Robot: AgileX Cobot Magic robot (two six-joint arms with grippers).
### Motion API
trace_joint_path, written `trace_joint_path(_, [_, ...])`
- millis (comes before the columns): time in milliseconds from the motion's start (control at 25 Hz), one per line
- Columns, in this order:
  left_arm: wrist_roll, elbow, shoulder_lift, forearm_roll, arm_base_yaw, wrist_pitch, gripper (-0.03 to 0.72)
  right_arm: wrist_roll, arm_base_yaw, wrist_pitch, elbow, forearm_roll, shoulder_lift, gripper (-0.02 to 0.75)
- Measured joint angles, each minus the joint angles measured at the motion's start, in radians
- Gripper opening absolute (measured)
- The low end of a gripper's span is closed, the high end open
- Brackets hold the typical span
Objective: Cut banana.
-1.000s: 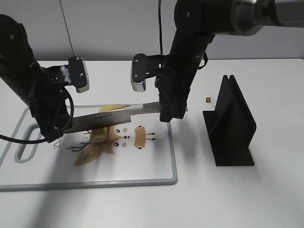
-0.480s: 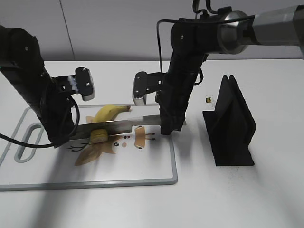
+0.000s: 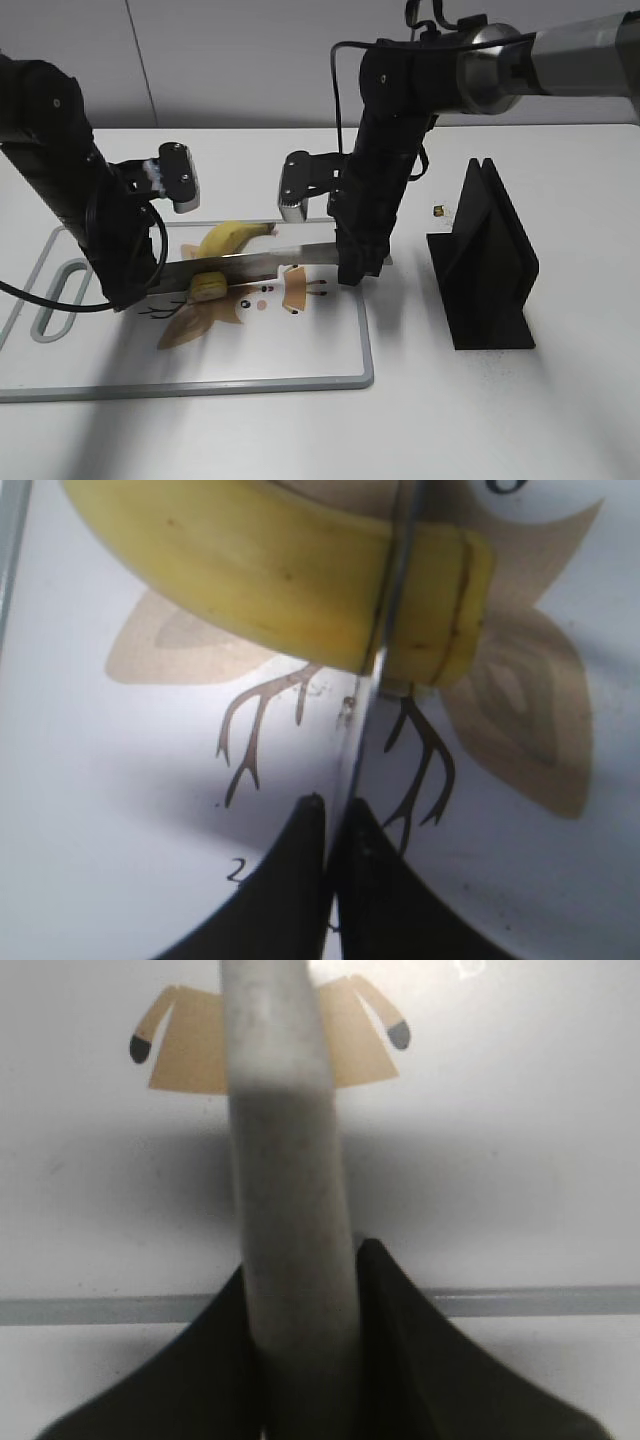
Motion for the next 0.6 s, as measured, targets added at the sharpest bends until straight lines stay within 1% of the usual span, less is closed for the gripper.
trace_joint_path(320, [0.000,0.021,-0.049,0.016,0.000,-0.028,0.002,0.023,0.006,-0.004,0.006,-0.020,-0.047,0.186])
trace_joint_path(600, [-0.002,0.022,-0.175,0.056,-0.001,-0.018,0.001,0.028,0.007,-0.002,0.007,-0.031,-0.137,0.185])
